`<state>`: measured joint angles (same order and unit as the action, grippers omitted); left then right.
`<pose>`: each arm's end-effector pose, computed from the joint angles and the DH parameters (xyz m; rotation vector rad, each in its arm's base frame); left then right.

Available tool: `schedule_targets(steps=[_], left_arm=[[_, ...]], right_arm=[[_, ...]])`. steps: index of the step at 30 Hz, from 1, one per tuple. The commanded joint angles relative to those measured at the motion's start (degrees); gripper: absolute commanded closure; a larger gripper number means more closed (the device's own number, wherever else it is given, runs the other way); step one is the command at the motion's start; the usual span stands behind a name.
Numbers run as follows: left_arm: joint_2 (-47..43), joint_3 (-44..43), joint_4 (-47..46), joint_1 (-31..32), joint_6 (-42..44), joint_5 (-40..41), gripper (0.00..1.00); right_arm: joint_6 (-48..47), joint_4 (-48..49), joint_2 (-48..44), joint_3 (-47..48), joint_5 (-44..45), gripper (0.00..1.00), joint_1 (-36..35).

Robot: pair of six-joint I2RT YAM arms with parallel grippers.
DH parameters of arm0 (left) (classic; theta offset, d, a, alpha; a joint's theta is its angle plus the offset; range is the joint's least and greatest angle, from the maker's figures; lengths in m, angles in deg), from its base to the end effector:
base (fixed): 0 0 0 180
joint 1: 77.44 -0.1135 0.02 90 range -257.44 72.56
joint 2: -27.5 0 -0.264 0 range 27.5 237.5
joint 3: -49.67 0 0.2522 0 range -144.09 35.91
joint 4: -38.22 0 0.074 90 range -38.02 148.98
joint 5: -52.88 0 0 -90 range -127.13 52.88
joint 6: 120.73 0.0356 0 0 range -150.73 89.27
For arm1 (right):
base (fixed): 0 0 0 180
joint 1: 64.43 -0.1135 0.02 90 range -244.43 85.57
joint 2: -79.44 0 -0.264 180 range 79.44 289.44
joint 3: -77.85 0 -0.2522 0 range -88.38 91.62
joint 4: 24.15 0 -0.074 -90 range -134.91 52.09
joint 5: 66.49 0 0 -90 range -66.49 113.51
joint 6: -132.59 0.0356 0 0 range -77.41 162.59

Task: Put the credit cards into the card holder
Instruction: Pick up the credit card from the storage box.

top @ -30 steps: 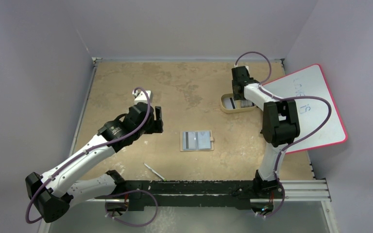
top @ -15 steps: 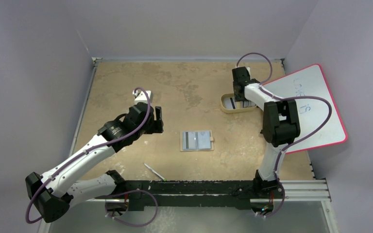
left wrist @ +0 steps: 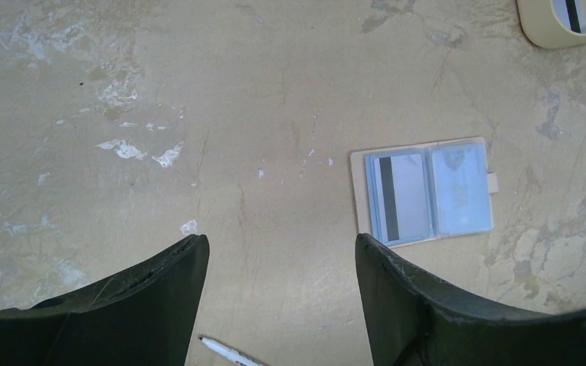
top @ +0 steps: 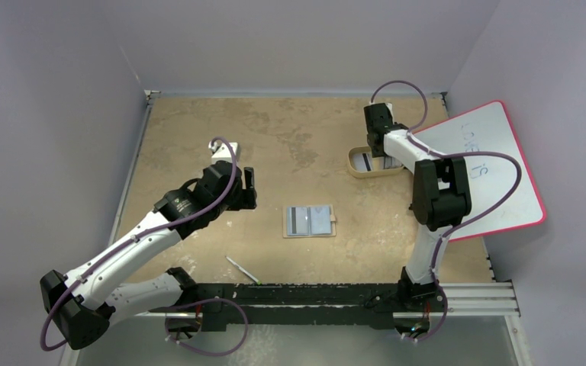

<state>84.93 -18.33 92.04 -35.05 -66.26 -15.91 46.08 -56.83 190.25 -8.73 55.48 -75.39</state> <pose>0.1593 -0.1279 0.3088 -0.0476 2.2794 -0.2867 0.4172 0.0616 0.2050 0.0902 2.3422 -0.5560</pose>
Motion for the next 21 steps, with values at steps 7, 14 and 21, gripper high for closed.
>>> schedule_targets(steps=[7,14,21], left_arm=[[0.14,-0.38,-1.33,-0.29,-0.33,-0.24,0.3],[0.17,-0.37,-1.28,-0.31,-0.31,-0.29,0.3],[0.14,-0.41,-1.25,-0.29,-0.37,-0.35,0.3]], right_arm=[[-0.44,-1.24,-2.41,2.77,1.04,0.73,0.38],[-0.28,-1.65,-2.78,3.52,0.11,0.77,0.33],[-0.06,-1.82,-2.78,3.55,0.29,0.74,0.33]])
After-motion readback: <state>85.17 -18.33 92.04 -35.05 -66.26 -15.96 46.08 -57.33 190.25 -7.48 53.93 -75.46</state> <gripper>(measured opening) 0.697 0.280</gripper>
